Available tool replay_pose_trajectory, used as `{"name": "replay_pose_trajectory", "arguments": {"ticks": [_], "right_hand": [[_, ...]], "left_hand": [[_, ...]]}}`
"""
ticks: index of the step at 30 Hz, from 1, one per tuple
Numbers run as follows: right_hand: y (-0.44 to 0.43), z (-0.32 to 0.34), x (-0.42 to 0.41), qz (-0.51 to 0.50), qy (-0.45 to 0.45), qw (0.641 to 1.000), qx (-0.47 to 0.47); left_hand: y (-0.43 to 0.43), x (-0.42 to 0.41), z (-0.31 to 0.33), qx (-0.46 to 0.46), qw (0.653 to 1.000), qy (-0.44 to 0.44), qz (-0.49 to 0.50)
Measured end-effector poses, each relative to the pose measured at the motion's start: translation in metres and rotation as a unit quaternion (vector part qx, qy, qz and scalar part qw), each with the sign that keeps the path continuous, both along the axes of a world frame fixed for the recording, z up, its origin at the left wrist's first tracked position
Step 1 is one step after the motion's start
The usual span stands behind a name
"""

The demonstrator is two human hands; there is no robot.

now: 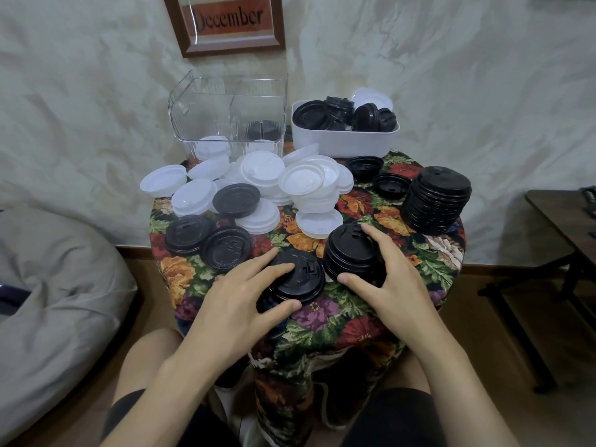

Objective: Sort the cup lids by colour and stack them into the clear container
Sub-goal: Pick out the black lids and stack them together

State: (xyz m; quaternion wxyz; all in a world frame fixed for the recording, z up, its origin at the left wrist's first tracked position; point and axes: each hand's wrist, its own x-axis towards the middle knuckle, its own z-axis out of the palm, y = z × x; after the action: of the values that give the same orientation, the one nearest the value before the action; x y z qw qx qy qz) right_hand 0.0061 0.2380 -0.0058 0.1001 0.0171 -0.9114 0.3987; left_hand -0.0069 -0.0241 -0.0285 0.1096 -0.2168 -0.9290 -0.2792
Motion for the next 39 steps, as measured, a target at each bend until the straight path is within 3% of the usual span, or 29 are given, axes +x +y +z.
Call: {"name": "replay_pose_trajectory", "arguments": {"ticks": [10,16,19,23,27,31,35,39], "right_hand": [[0.000,0.000,-0.005,-0.008,-0.006,1.000,0.010],[0.000,-0.002,-0.004,-0.011,-0.003,1.000,0.012],[-0.002,-0.001,-0.004,-0.010,-0.002,1.000,0.016],[-0.003,-0.001,-0.002,-0.005,-0.002,1.000,0.021],[-0.003,-0.001,0.000,0.002,-0.001,1.000,0.025],[-0.003,0.001,0.001,0.013,-0.002,1.000,0.020],[-0.005,0.004,0.006,0.035,-0.009,0.999,0.008],[-0.008,0.006,0.009,0.062,-0.017,0.998,-0.028]], "left_hand": [[0.002,-0.004,0.001,-0.008,0.999,0.033,0.002],[-0.001,-0.015,0.008,0.002,0.989,0.146,-0.003],[-0.010,-0.035,0.024,0.015,0.979,0.194,0.065],[-0.028,-0.080,0.031,-0.054,0.972,0.153,0.172],[-0.035,-0.101,0.030,-0.076,0.972,0.128,0.181],[-0.025,-0.084,0.047,0.001,0.977,0.133,0.167],[-0.002,-0.047,0.062,0.161,0.979,0.030,0.121],[0.023,-0.021,0.074,0.356,0.929,-0.099,0.028]]}}
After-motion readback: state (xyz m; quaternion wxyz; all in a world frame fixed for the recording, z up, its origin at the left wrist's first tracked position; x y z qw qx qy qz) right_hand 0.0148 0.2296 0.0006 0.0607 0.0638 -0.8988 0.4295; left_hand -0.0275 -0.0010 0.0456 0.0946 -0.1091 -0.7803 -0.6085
